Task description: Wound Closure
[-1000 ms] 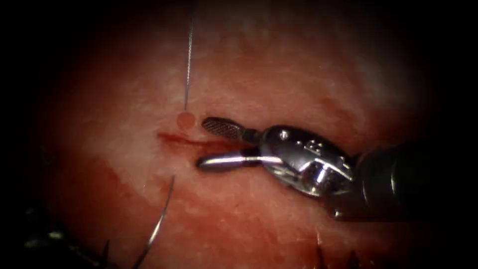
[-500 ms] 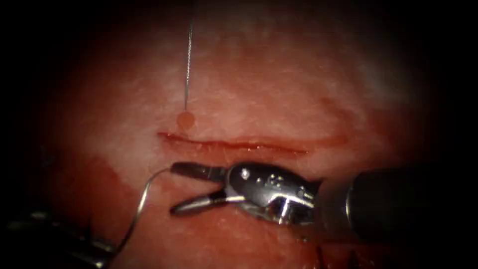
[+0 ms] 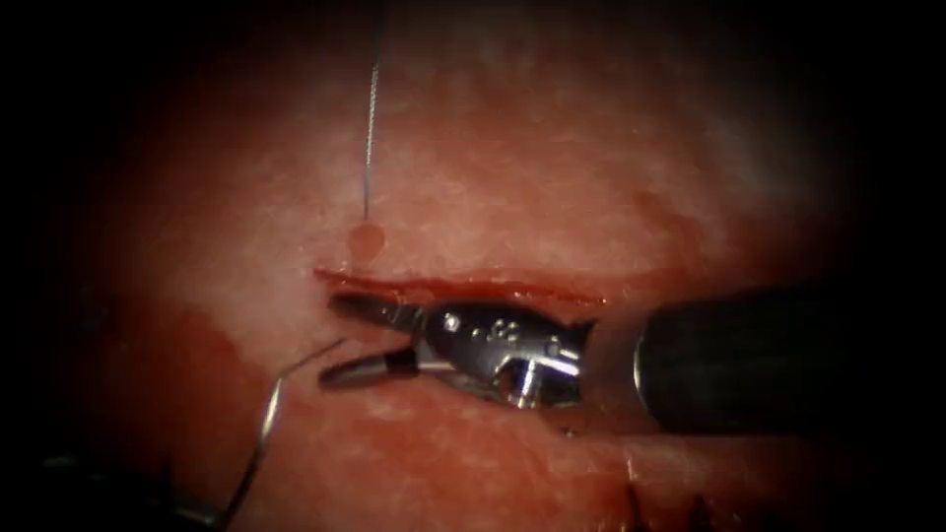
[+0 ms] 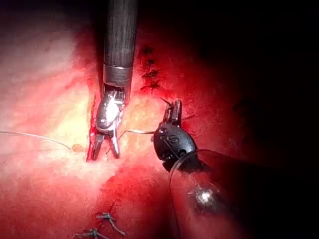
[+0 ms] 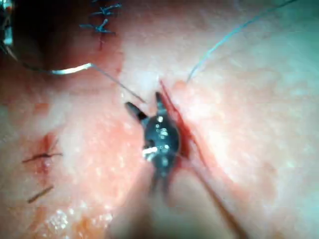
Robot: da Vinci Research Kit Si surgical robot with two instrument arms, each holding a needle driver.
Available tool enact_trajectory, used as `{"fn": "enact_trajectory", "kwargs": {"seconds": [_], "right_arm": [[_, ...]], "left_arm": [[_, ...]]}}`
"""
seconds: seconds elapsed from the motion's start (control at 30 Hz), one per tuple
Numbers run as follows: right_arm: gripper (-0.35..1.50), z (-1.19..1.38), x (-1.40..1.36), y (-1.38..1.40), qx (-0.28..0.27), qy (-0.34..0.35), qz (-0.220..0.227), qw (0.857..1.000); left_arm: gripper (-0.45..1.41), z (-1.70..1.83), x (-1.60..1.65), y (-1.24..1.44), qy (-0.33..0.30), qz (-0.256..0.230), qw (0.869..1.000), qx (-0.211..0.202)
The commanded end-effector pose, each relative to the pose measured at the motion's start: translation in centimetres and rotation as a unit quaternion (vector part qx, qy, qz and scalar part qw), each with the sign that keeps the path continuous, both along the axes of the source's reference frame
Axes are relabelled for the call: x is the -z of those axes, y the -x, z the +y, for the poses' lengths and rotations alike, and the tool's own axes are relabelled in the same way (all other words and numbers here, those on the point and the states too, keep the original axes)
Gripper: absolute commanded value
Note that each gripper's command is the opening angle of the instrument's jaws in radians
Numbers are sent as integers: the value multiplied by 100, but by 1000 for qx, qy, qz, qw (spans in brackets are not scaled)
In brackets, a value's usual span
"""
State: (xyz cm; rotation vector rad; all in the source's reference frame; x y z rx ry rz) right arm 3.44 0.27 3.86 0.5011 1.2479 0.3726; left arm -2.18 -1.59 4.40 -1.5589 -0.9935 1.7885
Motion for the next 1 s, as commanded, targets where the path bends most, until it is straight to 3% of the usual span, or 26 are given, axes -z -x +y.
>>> {"fn": "enact_trajectory", "kwargs": {"seconds": [0.03,0.1,0.33,0.67,0.93,0.97,1.0], "right_arm": [[34,-13,-2,-9,14,-6,6,1000],[-35,-15,1,-10,17,-7,6,1000],[-35,-22,21,-9,29,-11,-15,999],[-35,-40,107,-3,32,-30,-19,999],[-35,-51,179,-15,46,-22,-16,999],[-32,-48,183,-17,45,-12,-13,999],[15,-43,186,-17,37,0,-15,999]], "left_arm": [[-45,-11,-2,2,5,0,1000,2],[-45,-7,1,2,18,3,1000,8],[-45,5,12,-2,65,18,997,23],[-45,25,-3,-38,130,89,985,70],[-45,26,-17,-64,151,129,976,94],[-45,27,-17,-65,154,130,975,97],[-45,28,-17,-67,156,132,974,99]]}}
